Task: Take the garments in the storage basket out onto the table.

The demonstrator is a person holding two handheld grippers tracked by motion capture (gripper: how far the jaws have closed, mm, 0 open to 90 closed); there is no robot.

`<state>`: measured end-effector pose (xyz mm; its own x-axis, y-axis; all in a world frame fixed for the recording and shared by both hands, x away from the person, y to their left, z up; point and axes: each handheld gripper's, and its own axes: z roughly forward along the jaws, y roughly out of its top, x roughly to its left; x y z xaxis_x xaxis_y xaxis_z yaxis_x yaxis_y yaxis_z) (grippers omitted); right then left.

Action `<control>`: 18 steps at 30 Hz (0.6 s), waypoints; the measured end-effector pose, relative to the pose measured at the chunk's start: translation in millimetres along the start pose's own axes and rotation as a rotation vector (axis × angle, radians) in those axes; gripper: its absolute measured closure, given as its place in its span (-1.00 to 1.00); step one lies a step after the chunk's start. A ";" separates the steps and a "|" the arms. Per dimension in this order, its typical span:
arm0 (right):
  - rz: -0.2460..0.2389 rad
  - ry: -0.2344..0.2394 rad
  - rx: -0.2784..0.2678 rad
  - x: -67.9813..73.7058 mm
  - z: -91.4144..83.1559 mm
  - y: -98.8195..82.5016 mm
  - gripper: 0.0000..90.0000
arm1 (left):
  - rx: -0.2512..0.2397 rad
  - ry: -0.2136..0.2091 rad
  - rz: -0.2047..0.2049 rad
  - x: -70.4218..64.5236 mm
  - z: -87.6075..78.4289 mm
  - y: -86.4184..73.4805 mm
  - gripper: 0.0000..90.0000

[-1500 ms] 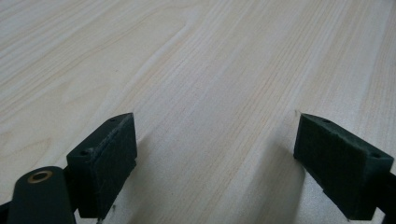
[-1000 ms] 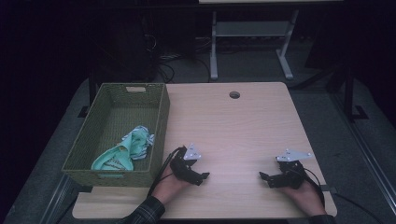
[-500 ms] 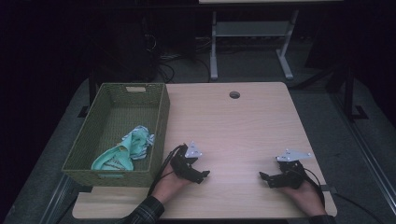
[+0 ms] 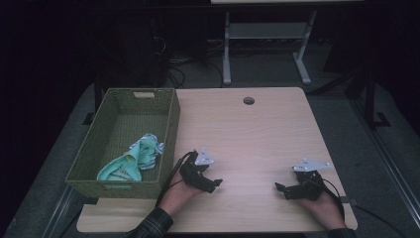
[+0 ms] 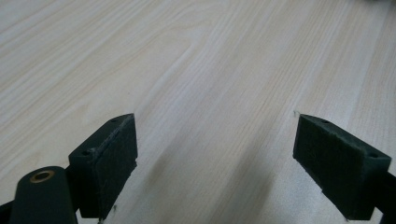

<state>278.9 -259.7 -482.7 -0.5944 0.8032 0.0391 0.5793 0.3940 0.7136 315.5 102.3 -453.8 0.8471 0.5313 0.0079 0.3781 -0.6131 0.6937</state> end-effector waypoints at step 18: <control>-0.001 0.000 0.002 -0.1 -0.1 0.1 -0.84 | -0.021 -0.003 -0.010 4.0 -9.8 9.5 -0.71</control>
<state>278.9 -259.8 -482.6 -0.5952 0.8026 0.0387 0.5796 0.3955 0.7124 318.8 104.4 -440.1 0.8443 0.5359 -0.0011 0.3789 -0.5953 0.7086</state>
